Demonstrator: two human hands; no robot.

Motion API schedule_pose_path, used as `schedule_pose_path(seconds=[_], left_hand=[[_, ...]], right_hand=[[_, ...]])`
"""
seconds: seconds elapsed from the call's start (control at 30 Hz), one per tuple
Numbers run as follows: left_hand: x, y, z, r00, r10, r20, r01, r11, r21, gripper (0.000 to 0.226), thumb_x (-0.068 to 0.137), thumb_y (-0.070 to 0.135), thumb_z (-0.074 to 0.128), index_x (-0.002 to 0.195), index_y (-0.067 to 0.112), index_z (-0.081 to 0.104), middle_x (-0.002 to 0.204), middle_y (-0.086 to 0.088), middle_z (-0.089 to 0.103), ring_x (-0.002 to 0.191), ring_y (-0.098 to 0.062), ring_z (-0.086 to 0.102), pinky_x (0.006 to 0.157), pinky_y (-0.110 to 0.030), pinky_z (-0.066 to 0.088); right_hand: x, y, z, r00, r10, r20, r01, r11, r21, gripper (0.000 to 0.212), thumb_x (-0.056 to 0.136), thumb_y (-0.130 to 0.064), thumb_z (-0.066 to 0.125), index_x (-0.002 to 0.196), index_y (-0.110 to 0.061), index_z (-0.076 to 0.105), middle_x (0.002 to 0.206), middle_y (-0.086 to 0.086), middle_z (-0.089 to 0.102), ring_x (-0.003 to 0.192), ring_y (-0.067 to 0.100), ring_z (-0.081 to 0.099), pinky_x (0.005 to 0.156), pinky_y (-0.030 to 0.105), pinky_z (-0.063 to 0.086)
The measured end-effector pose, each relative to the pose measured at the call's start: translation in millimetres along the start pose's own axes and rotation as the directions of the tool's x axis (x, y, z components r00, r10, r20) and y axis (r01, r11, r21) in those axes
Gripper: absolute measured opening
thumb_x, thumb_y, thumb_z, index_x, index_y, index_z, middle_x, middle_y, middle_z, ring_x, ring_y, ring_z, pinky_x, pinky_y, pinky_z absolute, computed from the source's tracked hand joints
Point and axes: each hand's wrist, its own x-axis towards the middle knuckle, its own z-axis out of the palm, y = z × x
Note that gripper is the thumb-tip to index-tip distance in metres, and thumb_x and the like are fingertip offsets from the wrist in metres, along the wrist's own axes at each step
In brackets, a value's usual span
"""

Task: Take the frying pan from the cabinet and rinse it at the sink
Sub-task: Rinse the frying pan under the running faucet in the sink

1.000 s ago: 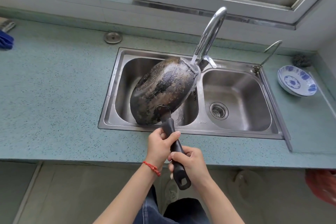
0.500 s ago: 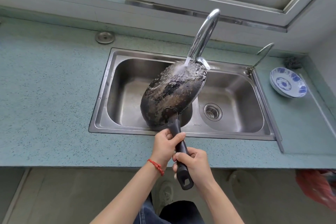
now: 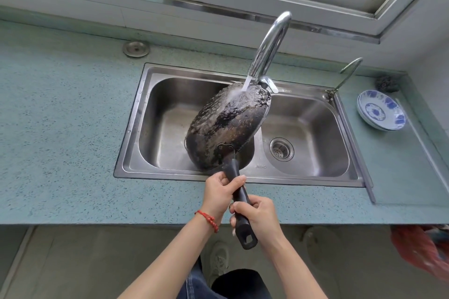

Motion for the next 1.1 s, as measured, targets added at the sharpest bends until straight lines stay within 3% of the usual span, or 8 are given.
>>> schedule_pose_path(seconds=[0.1,0.2,0.37,0.53,0.67,0.83,0.97,1.1], left_hand=[[1.0,0.3,-0.3,0.999,0.002,-0.052,-0.001,1.0,0.01,0.012,0.077,0.006,0.068,0.073,0.005,0.056,0.064,-0.009,0.058,0.06,-0.017,0.057,0.057,-0.024,0.05],[-0.1,-1.8,-1.4,0.995,0.022,-0.096,-0.019,0.999,0.028,0.015,0.076,0.008,0.069,0.073,0.005,0.055,0.062,-0.007,0.056,0.057,-0.012,0.054,0.054,-0.022,0.047],[-4.8,-7.6,-9.4,0.993,0.052,-0.11,-0.055,0.998,-0.02,0.017,0.077,0.007,0.068,0.084,-0.003,0.056,0.069,-0.013,0.061,0.066,-0.024,0.057,0.055,-0.026,0.049],[-4.0,-4.9,-4.6,0.999,-0.045,-0.006,0.041,0.952,-0.305,0.003,0.082,0.0,0.059,0.084,0.0,0.06,0.067,-0.006,0.073,0.065,-0.016,0.069,0.065,-0.023,0.058],[-0.8,-0.8,-7.4,1.0,-0.017,0.021,0.022,0.964,-0.266,0.006,0.082,-0.005,0.055,0.081,-0.001,0.059,0.063,-0.004,0.072,0.061,-0.013,0.069,0.062,-0.02,0.057],[2.8,-0.9,-2.9,1.0,0.008,-0.01,-0.01,0.979,-0.205,0.008,0.081,-0.005,0.057,0.075,0.0,0.058,0.056,-0.002,0.07,0.057,-0.01,0.067,0.058,-0.019,0.055],[2.8,-5.2,4.8,0.999,0.031,-0.014,-0.033,0.991,-0.128,0.01,0.08,-0.004,0.059,0.073,0.002,0.057,0.053,0.0,0.069,0.055,-0.007,0.066,0.054,-0.019,0.054],[3.6,-7.7,13.7,0.998,0.057,-0.034,-0.06,0.993,-0.099,0.008,0.081,-0.004,0.059,0.075,0.002,0.057,0.052,0.001,0.069,0.054,-0.007,0.066,0.053,-0.019,0.054]], right_hand=[[2.5,-0.2,-0.1,1.0,0.004,0.021,-0.004,1.0,0.024,0.014,0.078,0.008,0.054,0.066,0.003,0.057,0.045,0.013,0.054,0.037,0.023,0.047,0.038,0.027,0.046],[4.1,1.9,1.3,0.998,0.01,0.065,-0.015,0.997,0.08,0.013,0.077,0.007,0.057,0.064,0.003,0.057,0.048,0.014,0.053,0.04,0.022,0.049,0.038,0.027,0.047],[6.0,6.9,2.0,0.988,0.006,0.154,-0.033,0.984,0.173,0.005,0.064,-0.005,0.059,0.061,-0.001,0.06,0.055,0.015,0.053,0.042,0.021,0.05,0.037,0.026,0.046],[10.8,12.4,0.9,0.979,-0.006,0.202,-0.034,0.981,0.193,0.011,0.066,-0.005,0.057,0.058,-0.007,0.064,0.059,0.018,0.052,0.041,0.022,0.047,0.037,0.026,0.045],[12.9,12.6,1.5,0.972,-0.023,0.235,-0.027,0.978,0.208,0.01,0.069,-0.007,0.057,0.061,-0.005,0.063,0.059,0.018,0.053,0.042,0.022,0.05,0.038,0.027,0.046],[16.1,2.5,-5.6,0.963,-0.001,0.269,-0.015,0.998,0.058,0.012,0.069,-0.009,0.055,0.065,0.0,0.06,0.049,0.013,0.059,0.039,0.021,0.055,0.042,0.026,0.05],[15.5,-7.4,-18.3,0.953,0.039,0.3,-0.023,0.998,-0.058,0.013,0.076,-0.008,0.053,0.071,0.001,0.06,0.058,0.017,0.062,0.045,0.024,0.061,0.052,0.035,0.056],[12.0,-17.0,-18.0,0.978,0.076,0.193,-0.053,0.991,-0.124,0.016,0.088,0.007,0.043,0.076,0.003,0.053,0.066,0.013,0.057,0.042,0.016,0.058,0.042,0.026,0.052]])
